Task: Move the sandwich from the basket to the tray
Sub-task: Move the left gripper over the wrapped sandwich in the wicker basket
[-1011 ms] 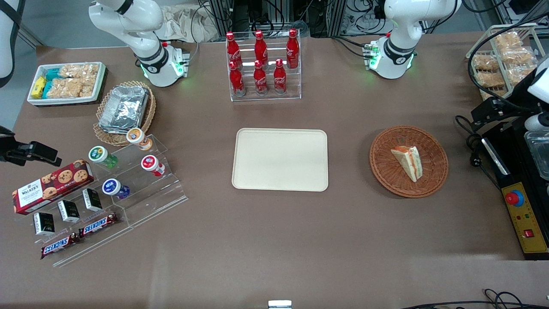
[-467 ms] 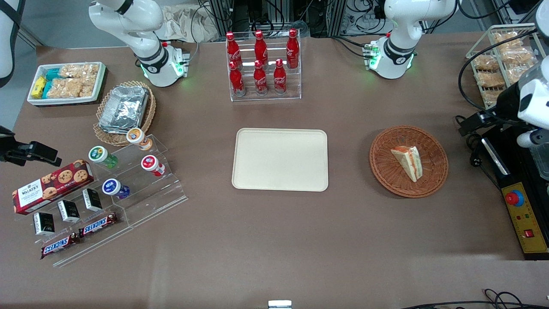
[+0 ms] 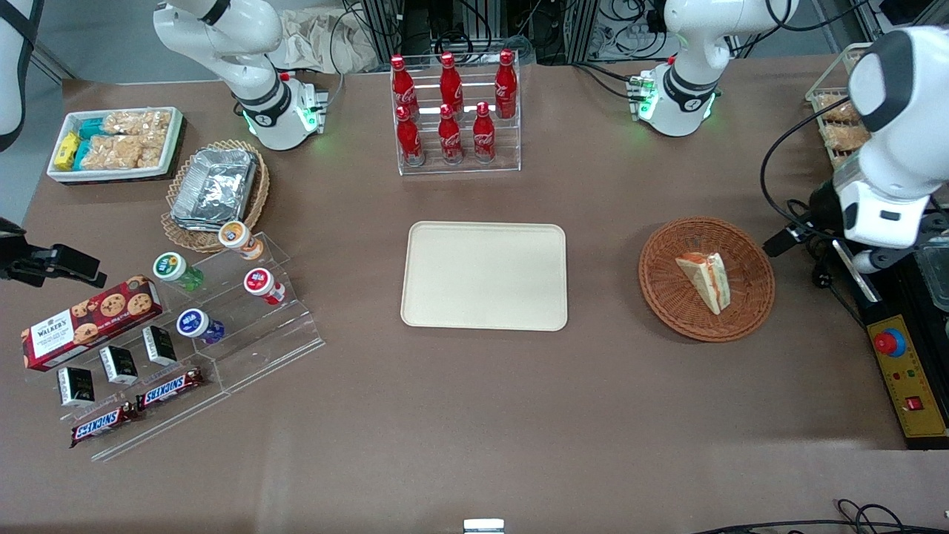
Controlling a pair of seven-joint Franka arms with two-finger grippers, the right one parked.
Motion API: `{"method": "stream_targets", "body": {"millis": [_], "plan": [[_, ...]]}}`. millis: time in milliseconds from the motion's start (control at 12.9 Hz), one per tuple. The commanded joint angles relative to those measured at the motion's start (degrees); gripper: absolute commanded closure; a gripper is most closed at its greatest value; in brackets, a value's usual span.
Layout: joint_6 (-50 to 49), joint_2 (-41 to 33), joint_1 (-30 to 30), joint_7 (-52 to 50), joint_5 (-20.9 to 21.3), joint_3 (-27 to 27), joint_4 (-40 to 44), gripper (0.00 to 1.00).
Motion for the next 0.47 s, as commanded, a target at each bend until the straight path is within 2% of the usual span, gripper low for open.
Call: {"method": "stream_targets", "body": {"millis": [0,389], "plan": [[8.58,-4.15,-0.15,-4.83,1.21,-0.14,-9.83,0.00],[18.86,-0.03,-0.41,-10.28,1.21,-0.32,-16.26,0.00]]}}
